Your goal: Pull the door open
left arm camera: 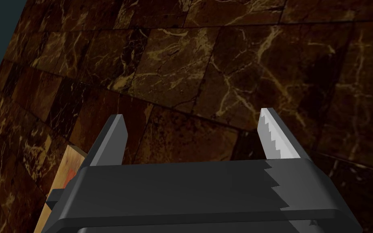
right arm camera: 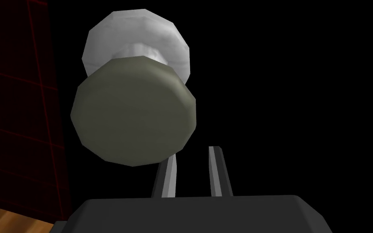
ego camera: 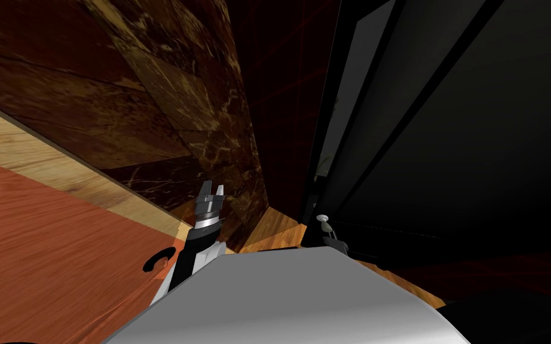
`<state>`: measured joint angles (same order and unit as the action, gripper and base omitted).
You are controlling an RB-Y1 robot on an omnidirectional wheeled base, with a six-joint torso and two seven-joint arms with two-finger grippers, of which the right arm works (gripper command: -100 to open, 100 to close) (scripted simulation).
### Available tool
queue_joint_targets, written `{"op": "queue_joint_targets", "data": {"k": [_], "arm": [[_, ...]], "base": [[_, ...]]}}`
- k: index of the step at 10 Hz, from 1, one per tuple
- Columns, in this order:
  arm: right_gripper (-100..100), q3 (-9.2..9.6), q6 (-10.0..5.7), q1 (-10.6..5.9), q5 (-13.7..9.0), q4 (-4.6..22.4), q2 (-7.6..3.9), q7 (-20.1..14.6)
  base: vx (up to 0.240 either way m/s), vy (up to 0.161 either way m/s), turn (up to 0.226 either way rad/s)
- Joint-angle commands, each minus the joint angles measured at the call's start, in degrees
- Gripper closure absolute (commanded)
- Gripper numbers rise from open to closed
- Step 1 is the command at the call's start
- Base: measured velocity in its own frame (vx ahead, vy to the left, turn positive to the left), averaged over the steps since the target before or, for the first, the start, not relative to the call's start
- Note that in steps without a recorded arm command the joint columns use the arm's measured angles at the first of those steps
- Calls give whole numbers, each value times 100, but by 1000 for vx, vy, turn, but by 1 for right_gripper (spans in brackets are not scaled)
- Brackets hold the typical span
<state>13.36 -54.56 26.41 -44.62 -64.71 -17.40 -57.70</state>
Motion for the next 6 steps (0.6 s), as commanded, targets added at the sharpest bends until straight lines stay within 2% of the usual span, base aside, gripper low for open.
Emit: {"op": "queue_joint_targets", "data": {"k": [1,4,6], "arm": [[-100,116,-158,-142,70,-11,51,-117],[-100,297,-193,-81,-156,-117,44,-628],[-100,297,-193,-81,-156,-117,44,-642]], "base": [[-32,-6,19],[-63,-7,74],[-51,-5,18]]}}
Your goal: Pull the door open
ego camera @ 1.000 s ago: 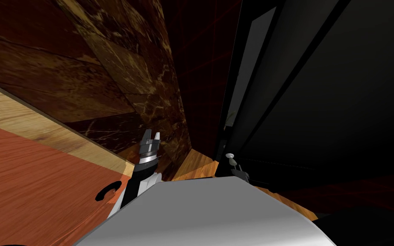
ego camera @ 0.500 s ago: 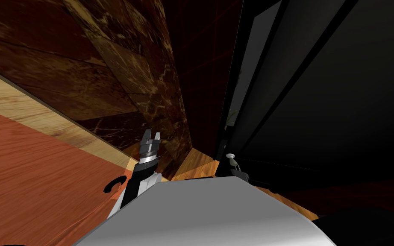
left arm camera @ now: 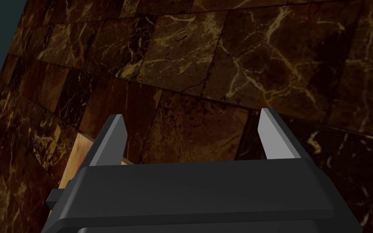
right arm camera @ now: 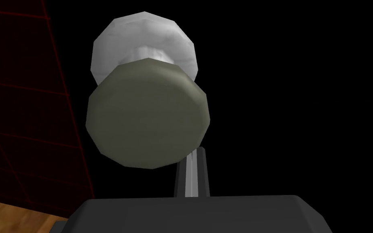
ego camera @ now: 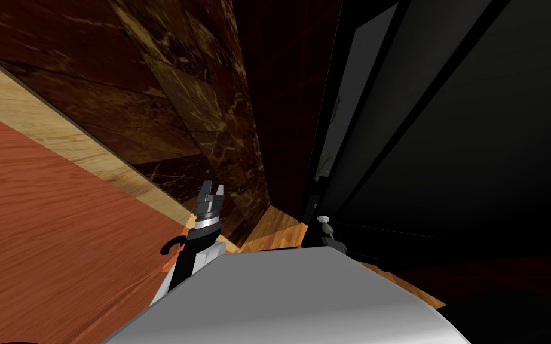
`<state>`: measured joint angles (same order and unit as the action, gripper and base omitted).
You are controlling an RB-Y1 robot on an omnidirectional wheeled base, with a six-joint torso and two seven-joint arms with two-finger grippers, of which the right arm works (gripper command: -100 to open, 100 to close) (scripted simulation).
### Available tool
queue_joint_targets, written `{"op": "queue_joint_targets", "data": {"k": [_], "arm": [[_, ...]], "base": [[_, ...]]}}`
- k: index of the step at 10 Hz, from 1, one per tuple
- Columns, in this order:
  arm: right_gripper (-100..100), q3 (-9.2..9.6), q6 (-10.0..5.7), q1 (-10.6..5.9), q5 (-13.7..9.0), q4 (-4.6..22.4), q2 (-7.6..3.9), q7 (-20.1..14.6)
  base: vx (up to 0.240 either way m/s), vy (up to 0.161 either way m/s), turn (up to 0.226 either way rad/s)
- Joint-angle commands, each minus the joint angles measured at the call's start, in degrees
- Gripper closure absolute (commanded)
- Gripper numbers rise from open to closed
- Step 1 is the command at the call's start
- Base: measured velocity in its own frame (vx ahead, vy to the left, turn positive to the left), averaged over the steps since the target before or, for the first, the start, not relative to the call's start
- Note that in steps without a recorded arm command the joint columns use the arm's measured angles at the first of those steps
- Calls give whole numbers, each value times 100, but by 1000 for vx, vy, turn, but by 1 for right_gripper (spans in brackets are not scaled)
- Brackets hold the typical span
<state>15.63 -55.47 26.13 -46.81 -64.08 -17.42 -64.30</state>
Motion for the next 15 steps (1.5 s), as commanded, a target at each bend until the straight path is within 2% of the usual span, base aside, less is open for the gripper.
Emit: {"op": "queue_joint_targets", "data": {"k": [1,3,8,12,13,14,15], "arm": [[-100,70,-101,-53,63,-180,46,18],[-100,70,-101,-53,63,-180,46,18],[-100,246,-136,6,-157,-284,40,-493],[-100,246,-136,6,-157,-284,40,-493],[-100,164,1,123,-240,-186,-34,-506],[-100,119,131,255,-343,-311,-153,-526],[-100,107,179,303,-380,-387,-203,-535]], "base": [[-6,4,-22],[9,-2,-1],[-53,-14,50],[-11,6,-3],[11,-28,-29],[33,-6,-40],[45,20,-34]]}}
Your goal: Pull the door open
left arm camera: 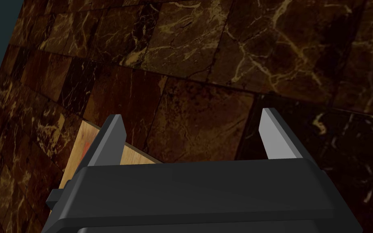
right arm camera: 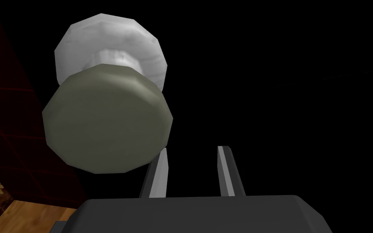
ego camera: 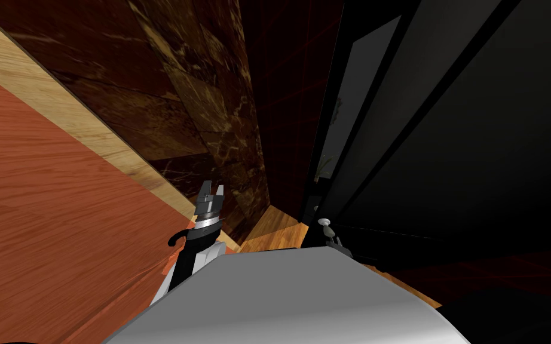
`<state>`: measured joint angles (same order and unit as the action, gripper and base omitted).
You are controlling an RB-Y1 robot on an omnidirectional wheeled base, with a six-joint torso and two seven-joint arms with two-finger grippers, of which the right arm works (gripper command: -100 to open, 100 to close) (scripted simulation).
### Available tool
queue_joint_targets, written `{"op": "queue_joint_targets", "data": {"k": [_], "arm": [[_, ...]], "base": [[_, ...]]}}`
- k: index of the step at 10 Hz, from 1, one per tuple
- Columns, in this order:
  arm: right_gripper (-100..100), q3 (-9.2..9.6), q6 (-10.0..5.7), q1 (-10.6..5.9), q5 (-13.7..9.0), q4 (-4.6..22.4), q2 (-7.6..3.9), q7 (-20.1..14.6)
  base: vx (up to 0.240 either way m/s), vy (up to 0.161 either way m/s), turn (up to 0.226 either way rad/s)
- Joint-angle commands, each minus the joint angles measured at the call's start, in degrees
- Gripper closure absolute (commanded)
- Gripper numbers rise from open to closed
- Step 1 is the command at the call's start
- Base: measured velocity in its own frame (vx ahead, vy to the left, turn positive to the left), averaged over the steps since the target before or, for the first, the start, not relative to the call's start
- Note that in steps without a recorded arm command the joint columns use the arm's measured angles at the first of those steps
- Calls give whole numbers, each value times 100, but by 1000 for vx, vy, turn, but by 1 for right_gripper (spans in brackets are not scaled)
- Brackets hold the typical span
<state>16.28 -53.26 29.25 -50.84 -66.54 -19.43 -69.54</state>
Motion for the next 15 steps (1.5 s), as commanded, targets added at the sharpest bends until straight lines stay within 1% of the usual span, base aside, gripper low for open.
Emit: {"op": "queue_joint_targets", "data": {"k": [1,4,5,7,10,11,14,15], "arm": [[-100,29,12,44,-18,-226,-56,-21],[-100,-16,187,215,-152,-501,-233,-54],[-100,-16,187,215,-152,-501,-233,-54],[-100,-45,298,324,-237,-675,-345,-74],[-100,-45,298,324,-237,-675,-345,-74],[-100,-57,346,372,-274,-751,-395,-83],[-100,-57,346,372,-274,-751,-395,-83],[-100,-68,388,413,-306,-817,-437,-91]], "base": [[38,25,-4],[46,37,-8],[25,22,20],[31,24,-2],[13,6,2],[12,11,3],[8,3,-6],[20,1,-8]]}}
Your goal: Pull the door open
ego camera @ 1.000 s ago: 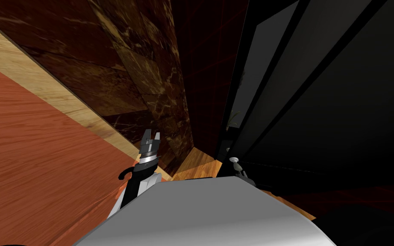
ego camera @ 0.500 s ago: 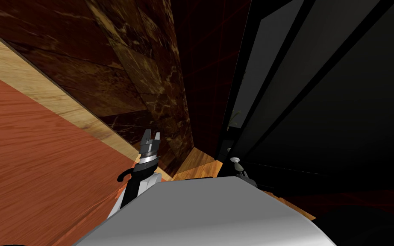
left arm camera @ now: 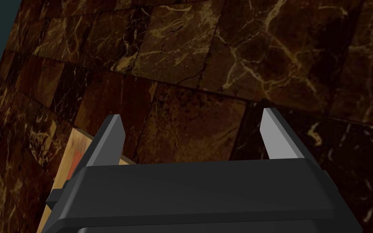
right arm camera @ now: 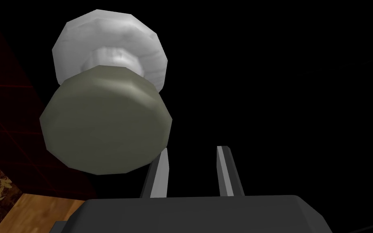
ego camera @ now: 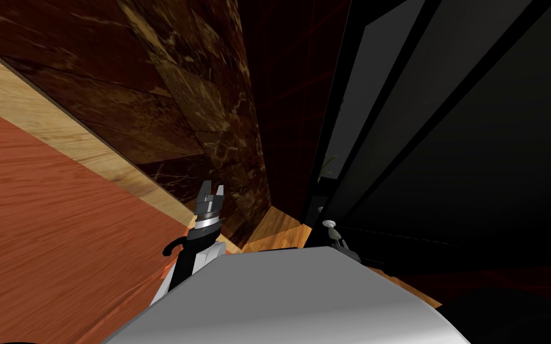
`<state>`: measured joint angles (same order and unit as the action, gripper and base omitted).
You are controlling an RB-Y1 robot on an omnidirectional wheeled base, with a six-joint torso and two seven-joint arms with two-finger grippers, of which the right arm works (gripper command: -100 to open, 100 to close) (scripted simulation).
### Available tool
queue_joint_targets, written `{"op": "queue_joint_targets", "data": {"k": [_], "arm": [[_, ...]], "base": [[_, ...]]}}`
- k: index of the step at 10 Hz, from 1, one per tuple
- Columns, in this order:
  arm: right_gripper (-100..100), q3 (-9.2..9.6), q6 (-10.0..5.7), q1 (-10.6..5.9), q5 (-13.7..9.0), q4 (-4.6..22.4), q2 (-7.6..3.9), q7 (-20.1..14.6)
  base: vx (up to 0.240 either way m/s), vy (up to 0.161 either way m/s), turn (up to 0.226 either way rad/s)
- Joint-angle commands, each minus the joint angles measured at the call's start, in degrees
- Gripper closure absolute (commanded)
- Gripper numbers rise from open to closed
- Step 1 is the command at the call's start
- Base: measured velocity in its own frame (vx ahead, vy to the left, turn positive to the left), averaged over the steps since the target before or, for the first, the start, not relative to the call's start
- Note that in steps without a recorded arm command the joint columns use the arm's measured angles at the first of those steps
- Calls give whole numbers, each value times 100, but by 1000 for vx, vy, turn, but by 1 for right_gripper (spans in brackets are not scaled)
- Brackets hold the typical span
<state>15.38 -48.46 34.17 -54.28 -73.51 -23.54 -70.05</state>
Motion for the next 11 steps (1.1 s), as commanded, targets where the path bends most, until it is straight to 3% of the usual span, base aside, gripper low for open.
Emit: {"op": "queue_joint_targets", "data": {"k": [1,2,3,4,9,10,11], "arm": [[-100,13,-59,-46,13,-173,-59,-45],[-100,7,-36,-24,-5,-210,-83,-50],[-100,-28,109,81,-64,-148,-51,34],[100,-28,109,81,-64,-148,-51,34],[100,-28,109,81,-64,-148,-51,34],[-100,40,19,-63,53,53,12,-19],[-100,57,-11,-101,84,84,26,-31]], "base": [[26,20,0],[18,18,-13],[11,-22,-28],[5,-18,19],[-3,1,-6],[-142,-24,118],[-225,-78,93]]}}
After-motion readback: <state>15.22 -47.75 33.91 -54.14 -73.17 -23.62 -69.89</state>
